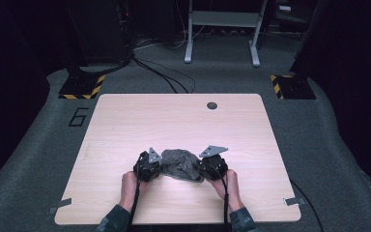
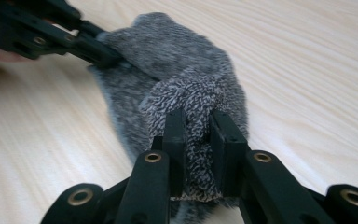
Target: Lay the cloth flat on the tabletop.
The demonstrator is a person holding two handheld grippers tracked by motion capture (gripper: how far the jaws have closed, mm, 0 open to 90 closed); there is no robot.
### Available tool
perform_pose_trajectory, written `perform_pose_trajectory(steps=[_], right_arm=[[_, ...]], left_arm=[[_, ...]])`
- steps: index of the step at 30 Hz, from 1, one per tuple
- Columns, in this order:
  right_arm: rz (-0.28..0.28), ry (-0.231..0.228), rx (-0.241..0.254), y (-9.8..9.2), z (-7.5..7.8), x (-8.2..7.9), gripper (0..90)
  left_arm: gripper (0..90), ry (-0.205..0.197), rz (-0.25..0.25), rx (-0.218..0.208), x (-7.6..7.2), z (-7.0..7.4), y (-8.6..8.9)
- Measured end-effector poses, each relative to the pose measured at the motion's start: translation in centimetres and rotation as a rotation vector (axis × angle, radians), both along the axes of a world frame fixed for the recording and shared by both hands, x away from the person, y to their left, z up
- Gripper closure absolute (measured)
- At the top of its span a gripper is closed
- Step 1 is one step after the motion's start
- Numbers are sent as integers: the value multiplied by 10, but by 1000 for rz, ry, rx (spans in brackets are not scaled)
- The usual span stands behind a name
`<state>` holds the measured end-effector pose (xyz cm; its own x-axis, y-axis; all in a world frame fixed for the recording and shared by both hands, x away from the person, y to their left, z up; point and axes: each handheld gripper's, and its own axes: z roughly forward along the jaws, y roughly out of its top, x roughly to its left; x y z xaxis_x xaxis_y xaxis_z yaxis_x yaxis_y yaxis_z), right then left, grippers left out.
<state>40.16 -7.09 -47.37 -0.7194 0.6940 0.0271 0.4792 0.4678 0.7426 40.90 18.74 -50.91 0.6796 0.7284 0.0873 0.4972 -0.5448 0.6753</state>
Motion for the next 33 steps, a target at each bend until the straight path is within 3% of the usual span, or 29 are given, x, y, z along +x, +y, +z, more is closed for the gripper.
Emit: perform_pose_trajectory(steps=[6, 11, 12, 14, 17, 19, 21, 22, 24, 25, 26, 27, 28, 30, 32, 33], right_arm=[[-93, -30, -9, -24, 5, 8, 780], [-148, -33, -36, -30, 4, 18, 773], [-155, -30, -51, -31, 1, 25, 742], [-167, -34, -67, -29, 0, 28, 729], [-201, -56, -95, -27, 5, 28, 626], [-226, -90, -67, -31, 17, 17, 532], [-224, -98, -39, -31, 22, 11, 509], [-177, -142, 10, -23, 30, -6, 501], [-155, -151, 14, -18, 31, -13, 509], [-111, -152, 19, -10, 31, -19, 522], [17, -118, 27, 8, 23, -26, 562], [17, -118, 27, 8, 23, -26, 562], [67, -93, 27, 16, 17, -28, 575], [94, -55, -39, 30, 3, -24, 583], [42, -64, -157, 38, -15, -13, 557], [42, -64, -157, 38, -15, -13, 557]], left_arm=[[859, 13, 22, -44, -5, 7, 9], [860, 24, 17, -81, -7, 17, 16], [859, 27, 21, -86, -7, 20, 16], [859, 22, 17, -79, -7, 22, 16], [856, 21, 27, -78, -7, 26, 16], [852, 13, 36, -95, -8, 28, 17], [850, 10, 39, -109, -8, 29, 18], [850, 10, 38, -114, -8, 30, 19], [849, 4, 40, -116, -9, 31, 19], [850, 7, 35, -110, -9, 32, 19], [850, 3, 39, -118, -9, 32, 19], [849, 3, 39, -118, -9, 32, 19], [849, 5, 41, -117, -9, 32, 19], [849, 0, 44, -122, -9, 31, 19], [849, 6, 43, -117, -8, 31, 21], [849, 6, 43, -117, -8, 31, 21]])
